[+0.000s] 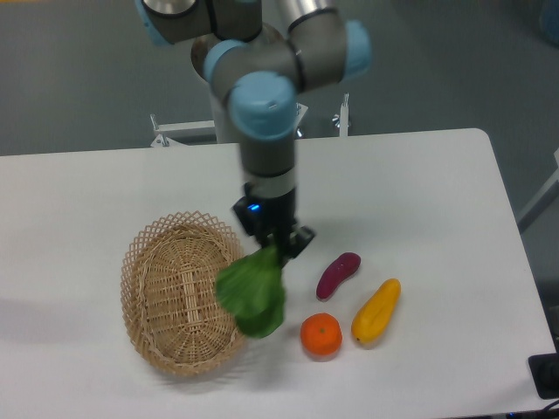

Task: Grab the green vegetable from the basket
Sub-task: 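Lift the bok choy out of the basket and carry it up, then hold the bok choy raised above the purple sweet potato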

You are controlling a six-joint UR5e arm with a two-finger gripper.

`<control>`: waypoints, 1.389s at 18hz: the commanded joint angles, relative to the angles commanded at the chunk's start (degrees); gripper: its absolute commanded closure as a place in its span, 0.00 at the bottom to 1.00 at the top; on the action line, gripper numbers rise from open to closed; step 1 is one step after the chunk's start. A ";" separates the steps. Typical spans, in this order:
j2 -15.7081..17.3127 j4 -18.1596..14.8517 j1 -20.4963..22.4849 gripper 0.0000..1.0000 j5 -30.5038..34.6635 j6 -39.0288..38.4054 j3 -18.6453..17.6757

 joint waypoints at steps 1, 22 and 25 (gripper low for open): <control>0.18 -0.71 1.59 0.61 -0.09 2.46 0.00; 1.94 -4.93 7.84 0.61 -2.11 11.28 0.62; 1.94 -4.93 7.84 0.61 -2.02 11.28 0.70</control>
